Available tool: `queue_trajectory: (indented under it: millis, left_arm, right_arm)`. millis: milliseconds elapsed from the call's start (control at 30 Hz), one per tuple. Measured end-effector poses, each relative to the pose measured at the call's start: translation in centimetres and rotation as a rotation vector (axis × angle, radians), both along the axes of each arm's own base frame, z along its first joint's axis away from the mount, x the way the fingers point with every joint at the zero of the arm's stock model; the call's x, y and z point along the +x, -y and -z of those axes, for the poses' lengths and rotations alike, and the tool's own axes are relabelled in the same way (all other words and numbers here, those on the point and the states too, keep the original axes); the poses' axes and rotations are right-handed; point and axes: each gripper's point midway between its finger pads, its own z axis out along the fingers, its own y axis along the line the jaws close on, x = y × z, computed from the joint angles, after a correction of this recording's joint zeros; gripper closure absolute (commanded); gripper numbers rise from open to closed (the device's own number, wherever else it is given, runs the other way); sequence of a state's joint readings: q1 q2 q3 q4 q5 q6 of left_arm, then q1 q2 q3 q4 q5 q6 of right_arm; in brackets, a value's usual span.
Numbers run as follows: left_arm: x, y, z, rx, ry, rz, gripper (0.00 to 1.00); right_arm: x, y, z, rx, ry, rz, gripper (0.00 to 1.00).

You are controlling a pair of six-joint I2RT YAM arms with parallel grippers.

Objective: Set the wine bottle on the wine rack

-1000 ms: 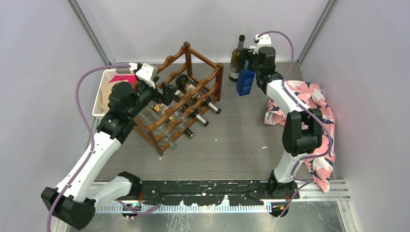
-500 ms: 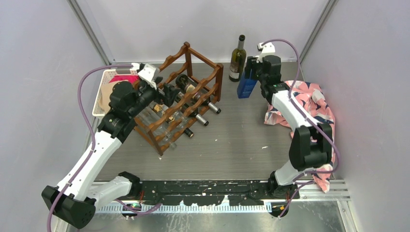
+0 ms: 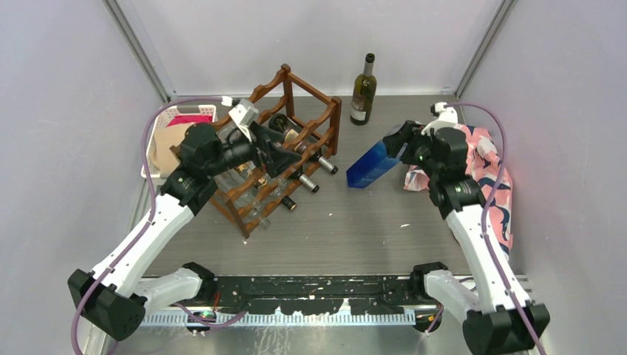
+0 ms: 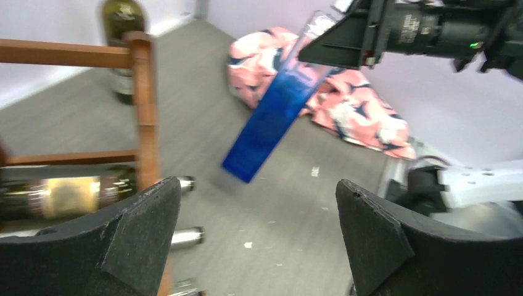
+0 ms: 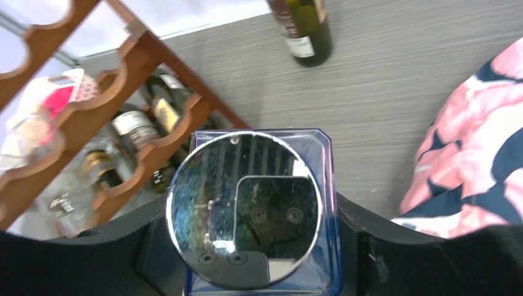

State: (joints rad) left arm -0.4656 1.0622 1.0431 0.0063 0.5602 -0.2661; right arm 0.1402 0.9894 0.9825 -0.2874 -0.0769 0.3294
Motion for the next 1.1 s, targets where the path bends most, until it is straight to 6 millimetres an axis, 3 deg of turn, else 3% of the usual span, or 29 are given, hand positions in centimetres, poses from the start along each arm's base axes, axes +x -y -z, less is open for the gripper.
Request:
queue_trajectory:
  millis: [100,200,300,400,500,667,767,1100]
  left_arm:
    - [-2.9,2.5,0.1,-0.015,-0.050,0.101,0.06]
    - [-8.3,5.8,0.4,0.030,-0.039,0.249,0.06]
    - [-13.1,7.5,0.8,0.087,0.041,0.358,0.07]
    - [-15.5,8.1,1.6,0.137,0.143,0.391,0.07]
    - [-17.0,8.7,4.0,0.219,0.235,0.414,0.06]
    - [-17.7,9.2,10.8,0.396,0.303,0.430,0.06]
    - [-17.1,9.1,13.0,0.452,0.310,0.403,0.06]
    - [-15.9,9.7,11.5,0.412,0.362,0.303,0.06]
  right_arm:
    - [-2.4,-0.7,-0.6,0.081,0.018,-0.027,0.99]
    - [-4.4,-1.4,-0.3,0.144,0.008,-0.054,0.99]
    - [-6.1,-2.0,0.8,0.188,-0.028,-0.083,0.99]
    - [-7.3,-2.5,1.8,0.214,-0.066,-0.106,0.99]
    - [-8.1,-3.0,2.3,0.236,-0.090,-0.130,0.99]
    - [-9.2,-3.7,3.0,0.270,-0.111,-0.165,0.99]
    - [-9.7,-4.0,3.5,0.291,-0.125,-0.182,0.99]
    - [-12.4,-3.8,3.6,0.300,-0.114,-0.192,0.99]
